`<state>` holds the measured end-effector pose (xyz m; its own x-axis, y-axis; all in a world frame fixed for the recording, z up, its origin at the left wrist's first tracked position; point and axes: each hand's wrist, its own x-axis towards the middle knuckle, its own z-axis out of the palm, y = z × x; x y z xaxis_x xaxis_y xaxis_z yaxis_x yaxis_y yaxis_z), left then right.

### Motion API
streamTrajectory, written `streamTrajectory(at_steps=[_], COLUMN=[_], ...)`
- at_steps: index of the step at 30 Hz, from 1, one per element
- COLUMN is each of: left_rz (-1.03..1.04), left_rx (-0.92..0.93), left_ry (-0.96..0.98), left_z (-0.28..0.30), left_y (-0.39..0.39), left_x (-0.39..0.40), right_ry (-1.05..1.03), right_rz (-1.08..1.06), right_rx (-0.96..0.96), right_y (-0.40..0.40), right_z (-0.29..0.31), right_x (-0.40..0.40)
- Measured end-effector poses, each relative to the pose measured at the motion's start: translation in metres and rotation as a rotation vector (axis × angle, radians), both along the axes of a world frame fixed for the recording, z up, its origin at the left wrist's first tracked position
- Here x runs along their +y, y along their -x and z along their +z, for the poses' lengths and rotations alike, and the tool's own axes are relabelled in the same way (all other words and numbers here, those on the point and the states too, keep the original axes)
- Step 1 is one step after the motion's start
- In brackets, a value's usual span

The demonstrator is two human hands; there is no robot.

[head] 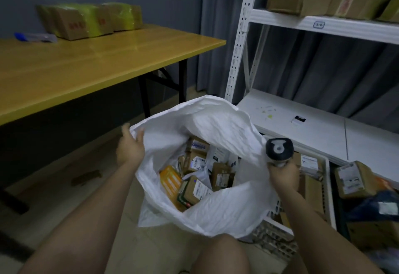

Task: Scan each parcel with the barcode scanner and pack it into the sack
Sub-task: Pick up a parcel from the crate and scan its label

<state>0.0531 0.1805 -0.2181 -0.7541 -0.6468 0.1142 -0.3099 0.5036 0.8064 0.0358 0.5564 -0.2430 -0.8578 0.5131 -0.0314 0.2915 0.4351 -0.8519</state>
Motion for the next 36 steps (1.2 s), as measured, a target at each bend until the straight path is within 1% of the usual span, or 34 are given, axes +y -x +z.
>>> streamTrajectory(at_steps=[1,3,5,7,9,11,12,13,14,16,17,19,22,24,25,27,29,32,34,36], left_rz=[-0.057,-0.060,0.036,0.164,0.216,0.177,0.145,0.112,0.070,0.001,-0.020,-0.079,-0.228,-0.306,-0.335,-0.368,-0.379,-0.355,-0.354,-0.343], left_rx=[-0.040,-0.063,0.043,0.150,0.135,0.083,0.050,0.007,-0.064,-0.295,-0.405,-0.524,-0.551,-0.614,-0.640,-0.649,-0.609,-0.573,-0.531,-0.444], left_ry=[0.093,0.193,0.159,0.106,0.095,0.041,0.054,0.129,0.261,0.618,0.749,0.906,1.056,1.118,1.122,1.070,0.993,0.941,0.895,0.785], left_z=[0.000,0.001,0.006,0.009,0.007,0.005,0.004,0.003,0.002,-0.003,-0.004,-0.006,-0.011,-0.013,-0.015,-0.018,-0.021,-0.026,-0.029,-0.031], left_y=[0.001,0.005,0.007,0.007,0.006,0.003,0.002,0.001,0.000,0.003,0.006,0.012,0.025,0.035,0.040,0.047,0.053,0.064,0.066,0.066], left_x=[0.001,0.001,0.002,0.004,0.004,-0.001,-0.003,-0.007,-0.010,-0.013,-0.012,-0.005,0.009,0.019,0.023,0.033,0.041,0.044,0.043,0.038], right_ry=[0.018,0.051,0.054,0.032,-0.014,-0.041,-0.047,-0.055,-0.061,-0.069,-0.067,-0.045,-0.020,-0.020,-0.006,0.036,0.062,0.102,0.042,-0.053], right_rz=[0.009,0.018,0.003,-0.026,-0.041,-0.050,-0.052,-0.053,-0.054,-0.043,-0.033,-0.012,0.004,0.034,0.050,0.090,0.152,0.222,0.228,0.210], right_rx=[0.035,0.124,0.183,0.187,0.152,0.120,0.101,0.078,0.054,0.017,0.009,0.010,0.042,0.062,0.071,0.070,0.048,-0.016,-0.080,-0.088], right_y=[0.000,0.002,0.000,-0.001,-0.004,-0.007,-0.007,-0.007,-0.006,-0.005,-0.004,-0.002,0.001,0.008,0.012,0.021,0.028,0.036,0.041,0.045], right_z=[0.002,0.009,0.016,0.019,0.018,0.012,0.008,0.004,0.001,-0.004,-0.005,-0.005,-0.001,0.003,0.006,0.012,0.017,0.019,0.016,0.012], right_x=[0.000,-0.001,-0.002,-0.001,0.001,0.004,0.005,0.007,0.008,0.008,0.008,0.006,0.004,0.005,0.005,0.006,0.002,-0.009,-0.015,-0.019])
